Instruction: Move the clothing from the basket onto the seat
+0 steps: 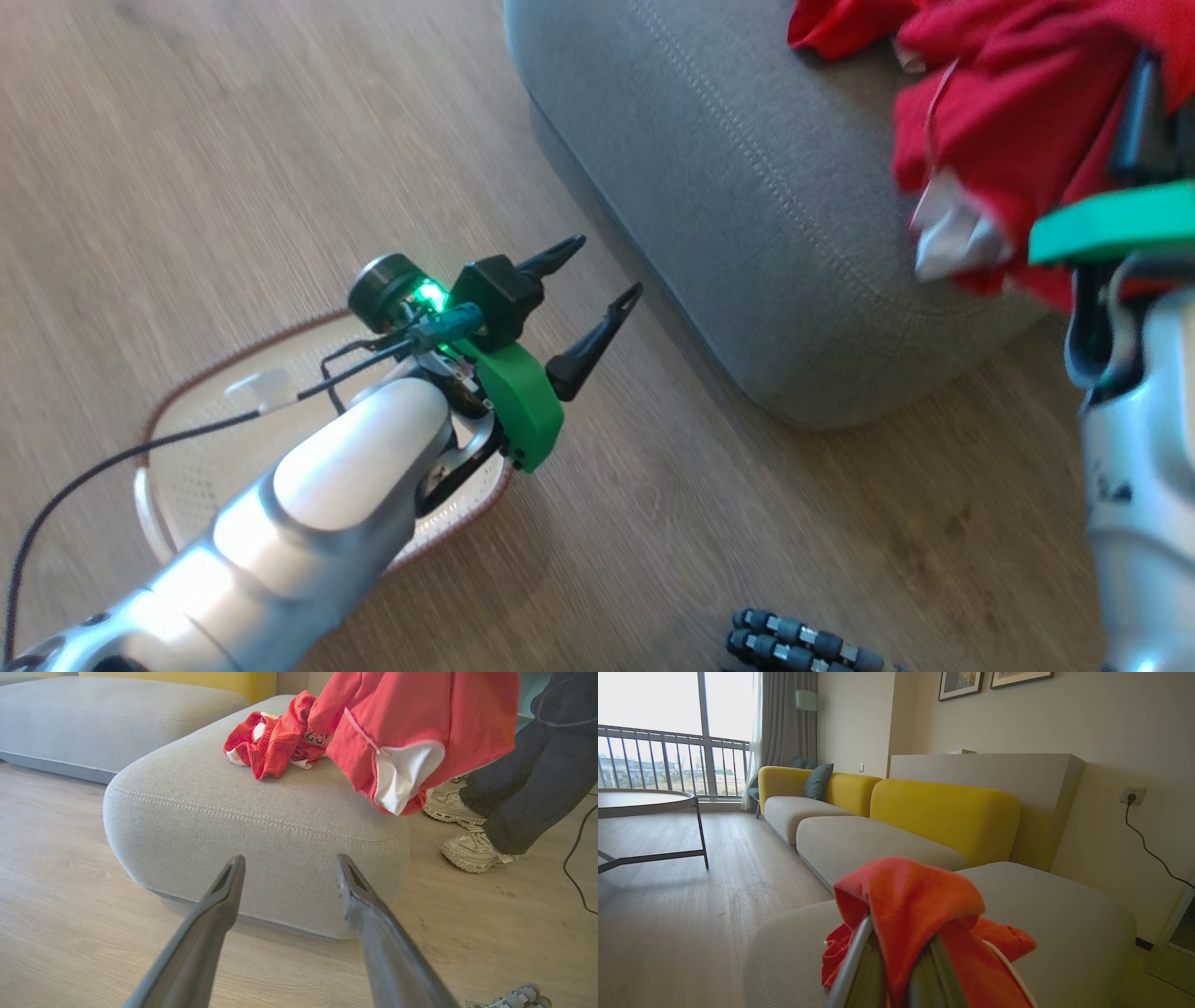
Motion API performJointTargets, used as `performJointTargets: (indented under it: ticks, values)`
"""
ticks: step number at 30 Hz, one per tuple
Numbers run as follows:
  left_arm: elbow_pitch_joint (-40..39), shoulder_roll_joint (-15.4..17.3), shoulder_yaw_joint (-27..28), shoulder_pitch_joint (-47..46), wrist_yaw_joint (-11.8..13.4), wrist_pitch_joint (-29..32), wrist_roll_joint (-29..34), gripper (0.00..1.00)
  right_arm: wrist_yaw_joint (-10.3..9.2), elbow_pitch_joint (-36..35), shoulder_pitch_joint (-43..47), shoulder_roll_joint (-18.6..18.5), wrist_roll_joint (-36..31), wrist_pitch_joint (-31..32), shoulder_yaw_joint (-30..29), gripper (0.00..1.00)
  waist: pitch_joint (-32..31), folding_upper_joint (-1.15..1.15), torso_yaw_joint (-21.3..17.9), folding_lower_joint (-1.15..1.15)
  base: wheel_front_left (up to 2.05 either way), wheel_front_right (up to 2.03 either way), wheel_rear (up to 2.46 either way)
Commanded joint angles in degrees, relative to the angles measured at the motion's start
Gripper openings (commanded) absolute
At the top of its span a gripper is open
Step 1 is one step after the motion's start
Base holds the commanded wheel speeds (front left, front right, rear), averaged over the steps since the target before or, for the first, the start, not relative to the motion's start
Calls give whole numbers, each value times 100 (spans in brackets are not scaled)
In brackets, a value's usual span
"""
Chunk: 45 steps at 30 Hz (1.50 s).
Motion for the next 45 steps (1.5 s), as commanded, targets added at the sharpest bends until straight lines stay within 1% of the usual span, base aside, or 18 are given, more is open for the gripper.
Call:
performJointTargets:
  ticks: [1,5,8,10,14,18,22,25,28,29,32,37,41,44,45]
  values:
    - [-261,163,174,-226,66,26,57,100,40,-74,-395,-133,-58,-29,38,0,265,0,3,0,0,0,0]
    - [-566,346,138,-272,116,189,117,100,40,139,-1050,-359,-141,-29,-205,0,644,0,147,0,0,0,0]
    - [-757,484,120,-306,137,304,146,100,40,192,-1489,-437,-237,-29,-442,0,891,0,241,0,0,0,0]
    - [-885,553,106,-315,159,368,163,100,40,295,-1813,-576,-300,-29,-569,0,1024,0,315,0,0,0,0]
    - [-1101,698,111,-338,198,466,173,100,40,515,-2358,-813,-588,-29,-896,0,1280,0,442,0,0,0,0]
    - [-1281,815,99,-397,213,552,205,100,40,1011,-3047,-1006,-832,34,-1380,0,1556,0,582,0,0,0,0]
    - [-1424,884,67,-466,210,615,244,100,40,1453,-3636,-1364,-1208,133,-1820,0,1832,0,770,0,0,0,0]
    - [-1498,946,56,-490,217,639,261,100,40,1711,-3974,-1632,-1553,251,-2257,0,2031,0,911,0,0,0,0]
    - [-1558,1011,62,-499,235,628,272,100,40,1914,-4166,-1760,-1876,374,-2684,0,2194,0,1051,0,0,0,0]
    - [-1558,1011,62,-499,235,628,272,100,40,1914,-4166,-1760,-1876,374,-2684,0,2194,0,1051,0,0,0,0]
    - [-1589,1039,60,-511,239,599,277,100,40,2107,-4147,-1763,-2121,426,-3054,0,2319,0,1184,0,0,0,0]
    - [-1591,1064,57,-531,250,544,281,100,40,2553,-3870,-1522,-2411,555,-3651,0,2461,0,1352,0,0,0,0]
    - [-1575,1050,51,-582,244,509,282,100,40,2998,-3606,-1344,-2475,470,-4006,0,2506,0,1448,0,0,0,0]
    - [-1536,1009,54,-609,249,465,272,100,40,3431,-3422,-1381,-2481,318,-4106,0,2473,0,1520,0,0,0,0]
    - [-1516,995,52,-613,251,449,269,100,40,3589,-3351,-1402,-2472,262,-4108,7,2452,0,1539,0,0,0,0]
